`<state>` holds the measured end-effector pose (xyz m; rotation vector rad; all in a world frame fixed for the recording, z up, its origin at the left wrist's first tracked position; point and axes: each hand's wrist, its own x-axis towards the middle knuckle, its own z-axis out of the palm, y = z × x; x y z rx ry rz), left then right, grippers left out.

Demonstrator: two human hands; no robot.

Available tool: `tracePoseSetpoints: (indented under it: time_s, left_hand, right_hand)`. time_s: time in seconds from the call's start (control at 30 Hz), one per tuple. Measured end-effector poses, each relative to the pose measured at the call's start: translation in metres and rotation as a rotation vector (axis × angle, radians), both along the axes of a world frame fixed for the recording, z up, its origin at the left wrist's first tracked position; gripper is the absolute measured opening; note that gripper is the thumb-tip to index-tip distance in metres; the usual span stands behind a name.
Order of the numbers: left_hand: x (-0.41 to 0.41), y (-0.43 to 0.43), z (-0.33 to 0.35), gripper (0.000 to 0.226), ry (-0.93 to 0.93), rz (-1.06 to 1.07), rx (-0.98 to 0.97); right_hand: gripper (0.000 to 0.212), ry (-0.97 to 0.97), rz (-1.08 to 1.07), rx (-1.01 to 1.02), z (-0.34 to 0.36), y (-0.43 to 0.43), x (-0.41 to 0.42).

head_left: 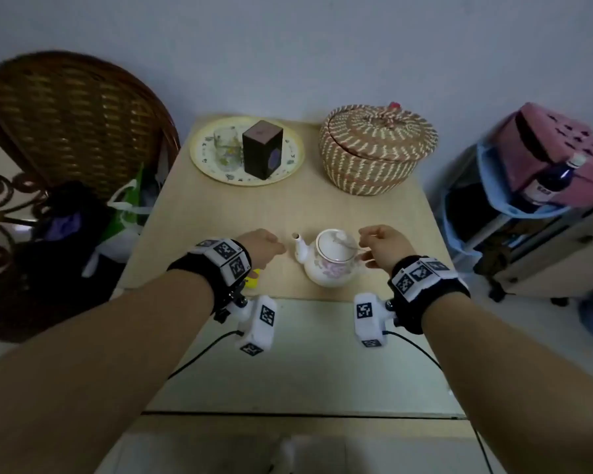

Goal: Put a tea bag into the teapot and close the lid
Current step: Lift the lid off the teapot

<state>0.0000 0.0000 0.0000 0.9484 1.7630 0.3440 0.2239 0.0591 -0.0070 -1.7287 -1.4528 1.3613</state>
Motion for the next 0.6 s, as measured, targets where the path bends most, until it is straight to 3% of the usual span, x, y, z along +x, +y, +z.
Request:
tracePoseSetpoints:
  time_s: [0.17, 0.27, 0.37, 0.47, 0.6]
  left_hand:
    - [0.023, 0.03, -0.021, 0.054, 0.022, -0.019, -0.067]
    - [0.03, 0.042, -0.026, 0.059, 0.007, 0.097, -0.046]
    - [0.033, 0.053, -0.034, 0.061, -0.045, 0.134, -0.042]
    - [0.034, 0.06, -0.041, 0.048, -0.056, 0.091, -0.03]
    - [0.034, 0.065, -0.046, 0.037, 0.006, 0.064, 0.015]
  right_hand:
    - [0.029, -0.305, 0.216, 0.059, -0.013, 0.017, -0.007]
    - [0.036, -0.418, 0.295, 0.094, -0.017, 0.025, -0.014]
    - [0.036, -0.479, 0.324, 0.108, -0.02, 0.035, -0.022]
    - [0.025, -0.538, 0.362, 0.127, -0.024, 0.041, -0.026]
    - [0.007, -0.465, 0.309, 0.198, -0.027, 0.042, -0.026]
